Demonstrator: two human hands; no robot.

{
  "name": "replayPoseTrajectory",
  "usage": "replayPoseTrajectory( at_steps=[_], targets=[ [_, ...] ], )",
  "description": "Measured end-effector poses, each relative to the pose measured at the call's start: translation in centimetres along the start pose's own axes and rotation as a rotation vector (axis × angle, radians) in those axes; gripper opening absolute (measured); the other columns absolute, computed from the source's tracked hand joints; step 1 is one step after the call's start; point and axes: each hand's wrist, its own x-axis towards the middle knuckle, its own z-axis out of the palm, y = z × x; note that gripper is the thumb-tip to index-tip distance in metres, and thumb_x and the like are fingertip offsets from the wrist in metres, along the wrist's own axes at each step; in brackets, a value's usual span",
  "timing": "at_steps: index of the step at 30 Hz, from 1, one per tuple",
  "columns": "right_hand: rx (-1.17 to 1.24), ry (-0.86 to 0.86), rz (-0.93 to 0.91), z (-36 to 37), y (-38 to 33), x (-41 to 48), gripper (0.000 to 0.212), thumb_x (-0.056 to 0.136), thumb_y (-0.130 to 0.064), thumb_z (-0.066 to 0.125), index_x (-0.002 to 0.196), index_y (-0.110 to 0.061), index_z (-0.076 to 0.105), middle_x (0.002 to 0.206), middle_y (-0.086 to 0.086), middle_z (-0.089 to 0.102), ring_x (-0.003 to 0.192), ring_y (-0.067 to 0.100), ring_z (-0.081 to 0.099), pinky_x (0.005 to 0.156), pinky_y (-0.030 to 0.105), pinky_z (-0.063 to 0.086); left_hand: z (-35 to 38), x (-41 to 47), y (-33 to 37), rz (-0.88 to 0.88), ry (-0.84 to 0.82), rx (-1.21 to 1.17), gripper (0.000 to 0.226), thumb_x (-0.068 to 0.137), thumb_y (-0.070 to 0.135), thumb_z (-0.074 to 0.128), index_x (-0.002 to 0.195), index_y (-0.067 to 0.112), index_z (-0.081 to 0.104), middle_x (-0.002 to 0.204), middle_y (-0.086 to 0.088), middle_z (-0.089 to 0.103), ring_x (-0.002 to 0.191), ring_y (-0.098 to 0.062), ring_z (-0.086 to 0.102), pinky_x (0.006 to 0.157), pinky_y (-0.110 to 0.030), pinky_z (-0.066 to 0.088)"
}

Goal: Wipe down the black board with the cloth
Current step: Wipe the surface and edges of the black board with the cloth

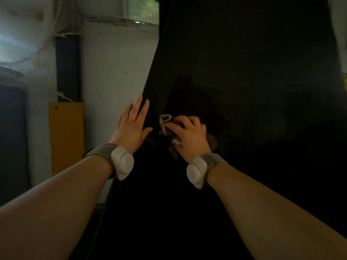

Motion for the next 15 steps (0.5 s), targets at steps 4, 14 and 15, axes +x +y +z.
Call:
replayPoseTrajectory(
  at_steps=[4, 14, 15],
  targets=[
    [-0.003, -0.096, -0.039, 0.1, 0.2, -1.3, 0.055, 0.088, -0.025, 0.061, 0.139, -0.034, 0.042, 0.143, 0.000, 0.032, 0.122, 0.026, 0.022, 0.092, 0.041, 0.024, 0.7, -1.2, 0.1, -0.029, -0.010, -0.034, 0.081, 0.093, 0.029, 0.053, 0.150, 0.021, -0.004, 0.158, -0.002, -0.014, 0.143, -0.035, 0.005, 0.116, -0.047, 0.014],
    [0.051, 0.145, 0.056, -4.9, 1.8, 2.8, 0.053, 0.085, -0.013, 0.060, 0.134, -0.029, 0.048, 0.141, 0.005, 0.037, 0.126, 0.033, 0.031, 0.096, 0.050, 0.031, 0.5, -1.0, 0.5, -0.054, -0.040, 0.001, 0.080, 0.095, 0.030, 0.050, 0.150, 0.018, -0.007, 0.157, -0.005, -0.018, 0.141, -0.035, 0.013, 0.114, -0.052, 0.016],
    [0.055, 0.180, 0.107, -5.2, 1.8, 3.7, 0.053, 0.086, -0.014, 0.059, 0.136, -0.029, 0.046, 0.142, 0.006, 0.035, 0.127, 0.034, 0.030, 0.097, 0.051, 0.030, 0.5, -1.0, 0.4, -0.051, -0.036, 0.005, 0.080, 0.095, 0.031, 0.050, 0.150, 0.019, -0.007, 0.157, -0.005, -0.018, 0.141, -0.035, 0.014, 0.114, -0.052, 0.016]
  ],
)
